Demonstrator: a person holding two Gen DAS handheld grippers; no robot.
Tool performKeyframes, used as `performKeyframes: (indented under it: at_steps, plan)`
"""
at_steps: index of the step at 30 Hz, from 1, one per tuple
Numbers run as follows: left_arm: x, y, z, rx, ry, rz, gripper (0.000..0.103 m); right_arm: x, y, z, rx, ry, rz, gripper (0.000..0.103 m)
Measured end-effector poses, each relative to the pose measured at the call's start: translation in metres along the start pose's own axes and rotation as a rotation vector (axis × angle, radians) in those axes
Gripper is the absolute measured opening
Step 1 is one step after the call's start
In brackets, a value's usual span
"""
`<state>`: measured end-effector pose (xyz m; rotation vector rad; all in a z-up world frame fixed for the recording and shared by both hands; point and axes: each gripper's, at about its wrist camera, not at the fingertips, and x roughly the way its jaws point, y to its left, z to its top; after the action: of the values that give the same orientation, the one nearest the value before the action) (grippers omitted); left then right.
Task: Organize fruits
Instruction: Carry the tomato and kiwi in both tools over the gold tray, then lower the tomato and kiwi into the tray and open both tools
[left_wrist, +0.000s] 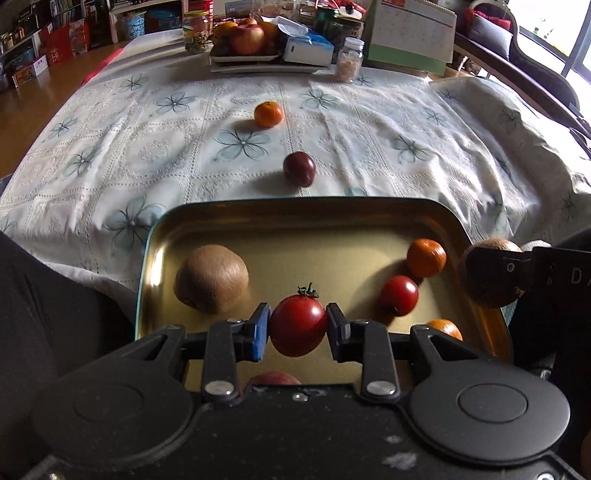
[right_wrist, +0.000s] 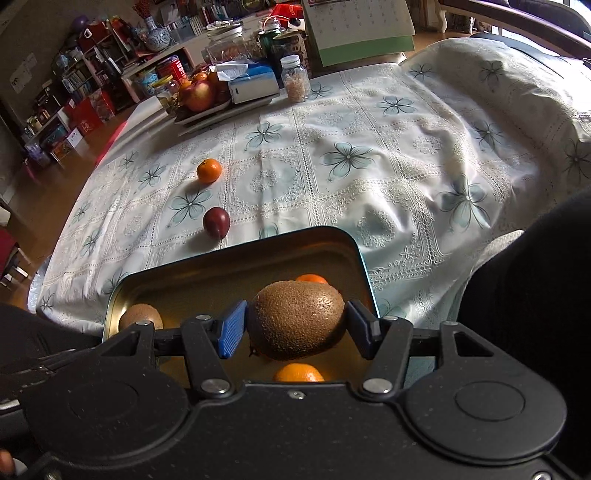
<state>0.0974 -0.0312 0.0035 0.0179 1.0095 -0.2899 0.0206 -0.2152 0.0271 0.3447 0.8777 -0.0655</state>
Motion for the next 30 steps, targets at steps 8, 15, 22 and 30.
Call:
performKeyframes:
  at_steps: [8,15,22,30]
  plan:
    - [0.007,-0.006,0.002,0.02,0.011,0.016,0.031,0.0,0.002,-0.004,-0.007,-0.007,-0.007,0.063]
    - [0.01,-0.001,0.006,-0.005,0.014,0.018,0.035,0.005,0.001,-0.004,0.013,0.02,-0.002,0.063]
    - [0.008,0.008,0.007,-0.068,0.012,0.024,0.035,0.007,-0.002,-0.003,0.026,0.051,0.054,0.063]
    - [0.002,0.023,0.007,-0.144,0.005,0.041,0.035,0.003,-0.001,-0.002,0.012,0.022,0.032,0.063]
